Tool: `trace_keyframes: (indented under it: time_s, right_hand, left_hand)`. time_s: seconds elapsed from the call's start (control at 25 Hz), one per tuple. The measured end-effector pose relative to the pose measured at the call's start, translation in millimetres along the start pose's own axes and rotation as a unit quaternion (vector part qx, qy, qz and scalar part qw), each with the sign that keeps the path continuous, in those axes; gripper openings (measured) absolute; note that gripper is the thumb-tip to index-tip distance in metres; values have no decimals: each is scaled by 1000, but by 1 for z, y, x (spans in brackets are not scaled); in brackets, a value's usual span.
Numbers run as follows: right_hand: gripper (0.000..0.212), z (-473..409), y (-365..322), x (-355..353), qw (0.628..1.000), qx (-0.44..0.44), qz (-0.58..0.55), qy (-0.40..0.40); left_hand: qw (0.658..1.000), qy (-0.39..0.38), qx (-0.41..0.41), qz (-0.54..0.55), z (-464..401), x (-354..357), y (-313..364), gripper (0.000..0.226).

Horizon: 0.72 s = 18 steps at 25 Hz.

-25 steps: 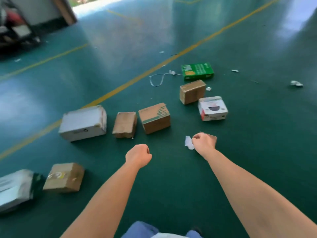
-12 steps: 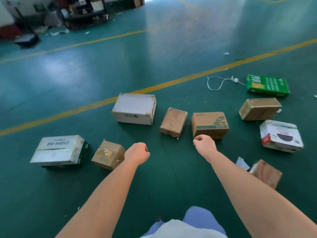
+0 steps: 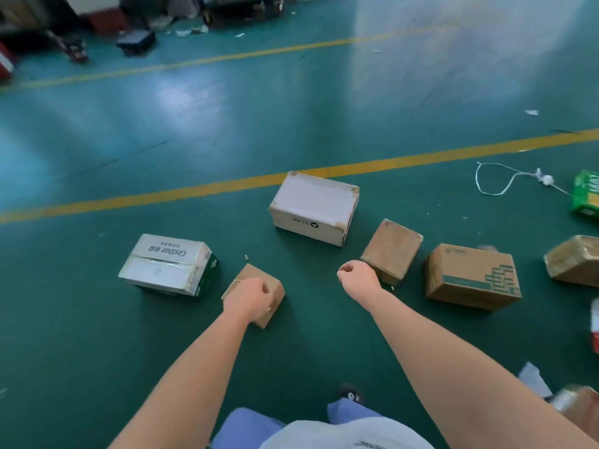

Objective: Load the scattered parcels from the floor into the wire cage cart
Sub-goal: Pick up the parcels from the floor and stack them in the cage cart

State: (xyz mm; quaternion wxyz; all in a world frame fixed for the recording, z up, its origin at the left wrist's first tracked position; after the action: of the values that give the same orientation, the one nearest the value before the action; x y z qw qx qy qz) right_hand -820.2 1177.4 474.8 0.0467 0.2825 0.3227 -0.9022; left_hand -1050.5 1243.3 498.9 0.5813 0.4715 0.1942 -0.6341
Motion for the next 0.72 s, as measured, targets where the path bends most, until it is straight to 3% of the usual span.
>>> trace_keyframes:
  time_s: [0.36, 0.72]
  right_hand:
    - [26, -4, -147, 181, 999, 20, 27, -1]
    - [27, -26, -273, 353, 997, 61, 51, -22]
  left_hand:
    - [999, 24, -1, 42, -44, -88, -224, 22]
    - [999, -27, -16, 43, -121, -174, -421, 21]
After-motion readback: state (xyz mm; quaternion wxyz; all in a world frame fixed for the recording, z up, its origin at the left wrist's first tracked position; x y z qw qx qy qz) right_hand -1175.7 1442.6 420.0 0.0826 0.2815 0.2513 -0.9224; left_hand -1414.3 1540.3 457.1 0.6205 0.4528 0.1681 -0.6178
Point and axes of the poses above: each hand's wrist, its own z-axis away from the middle knuckle, its own x-axis out of the palm, y = z × x, the point moved 4 cm from there along -z, towards the middle knuckle, and after that the axes turned 10 degrees about x, right-handed, at the moved point
